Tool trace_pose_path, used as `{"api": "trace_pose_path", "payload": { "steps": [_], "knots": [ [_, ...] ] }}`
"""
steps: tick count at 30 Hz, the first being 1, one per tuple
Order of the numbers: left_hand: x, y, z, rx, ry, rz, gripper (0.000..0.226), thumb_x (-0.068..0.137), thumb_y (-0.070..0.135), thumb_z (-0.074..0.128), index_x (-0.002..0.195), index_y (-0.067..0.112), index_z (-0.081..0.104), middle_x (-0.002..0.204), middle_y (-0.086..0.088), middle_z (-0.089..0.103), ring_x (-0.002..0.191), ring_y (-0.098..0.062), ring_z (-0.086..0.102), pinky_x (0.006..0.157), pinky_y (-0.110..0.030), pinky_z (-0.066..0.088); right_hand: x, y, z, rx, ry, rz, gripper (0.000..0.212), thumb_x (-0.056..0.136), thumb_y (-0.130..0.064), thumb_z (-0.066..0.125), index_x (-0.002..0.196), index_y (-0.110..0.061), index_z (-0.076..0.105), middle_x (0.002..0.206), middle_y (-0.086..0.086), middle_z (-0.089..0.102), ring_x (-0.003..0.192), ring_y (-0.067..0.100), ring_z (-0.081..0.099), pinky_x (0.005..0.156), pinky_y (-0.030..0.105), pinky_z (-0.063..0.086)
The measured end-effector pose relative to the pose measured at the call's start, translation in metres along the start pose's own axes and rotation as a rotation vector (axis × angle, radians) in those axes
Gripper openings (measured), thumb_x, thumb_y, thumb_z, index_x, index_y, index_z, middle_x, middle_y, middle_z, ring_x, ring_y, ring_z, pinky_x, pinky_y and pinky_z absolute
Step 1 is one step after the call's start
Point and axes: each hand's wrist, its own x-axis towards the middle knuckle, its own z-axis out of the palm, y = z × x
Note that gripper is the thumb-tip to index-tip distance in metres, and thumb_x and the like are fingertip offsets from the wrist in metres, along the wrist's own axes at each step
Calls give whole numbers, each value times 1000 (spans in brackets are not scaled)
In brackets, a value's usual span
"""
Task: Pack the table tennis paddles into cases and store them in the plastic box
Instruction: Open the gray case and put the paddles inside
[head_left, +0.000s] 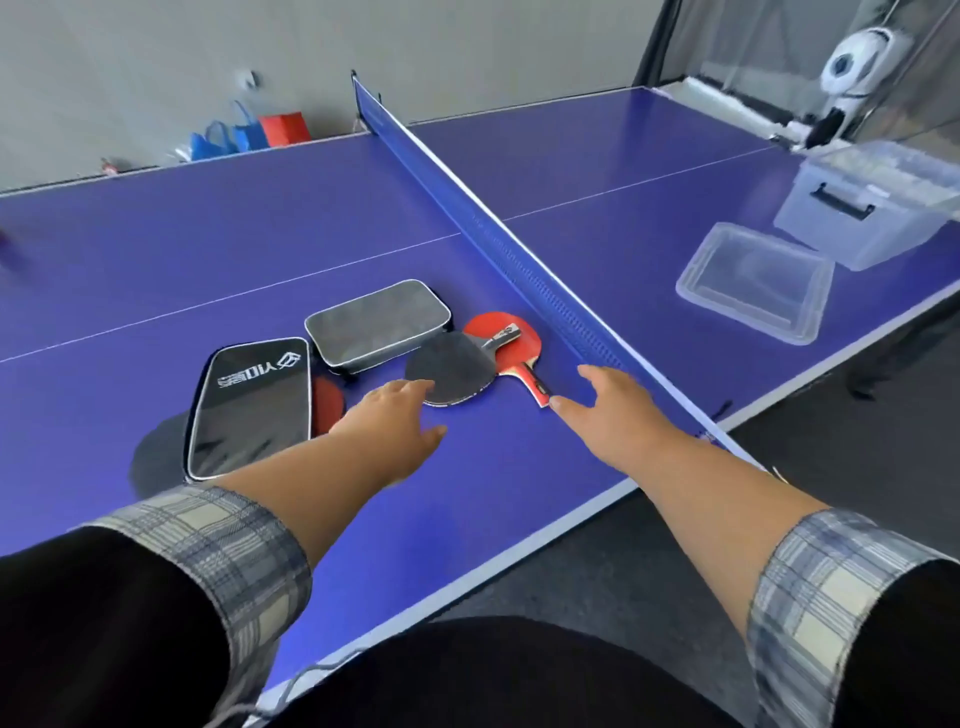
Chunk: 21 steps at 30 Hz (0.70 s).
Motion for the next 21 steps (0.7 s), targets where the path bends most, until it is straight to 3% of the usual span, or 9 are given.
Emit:
{"api": "trace_pose_path", "payload": {
  "steps": [4, 8, 15, 21],
  "knots": [
    [9, -59, 0, -24, -41, -78, 71, 93, 53, 55, 154, 29, 27, 158, 0, 34, 141, -24, 37, 112, -42, 36, 19, -43, 47, -38, -57, -40, 42, 91, -48, 65, 123, -21, 58, 120, 9, 61, 115, 32, 56, 91, 39, 45],
    [13, -99, 5, -39, -61, -116, 71, 93, 52, 55, 154, 27, 27, 158, 1, 33, 142, -22, 35, 110, -40, 36, 31, -70, 79, -70, -119, -77, 69, 92, -46, 66, 149, -13, 45, 150, 7, 49, 139, 25, 42, 108, 36, 37],
    [25, -137, 18, -113, -78, -241, 68, 93, 50, 55, 152, 29, 30, 154, 4, 36, 141, -22, 35, 108, -39, 37, 75, -95, 105, -137, -197, -145, 68, 94, -46, 64, 150, -15, 43, 152, 3, 45, 142, 22, 38, 112, 31, 33],
    [45, -148, 16, -128, -82, -336, 69, 92, 47, 58, 152, 27, 30, 155, 1, 36, 141, -24, 35, 110, -40, 35, 126, -104, 119, -157, -322, -185, 69, 94, -46, 62, 152, -17, 40, 158, 5, 37, 141, 23, 39, 115, 36, 33]
  ]
}}
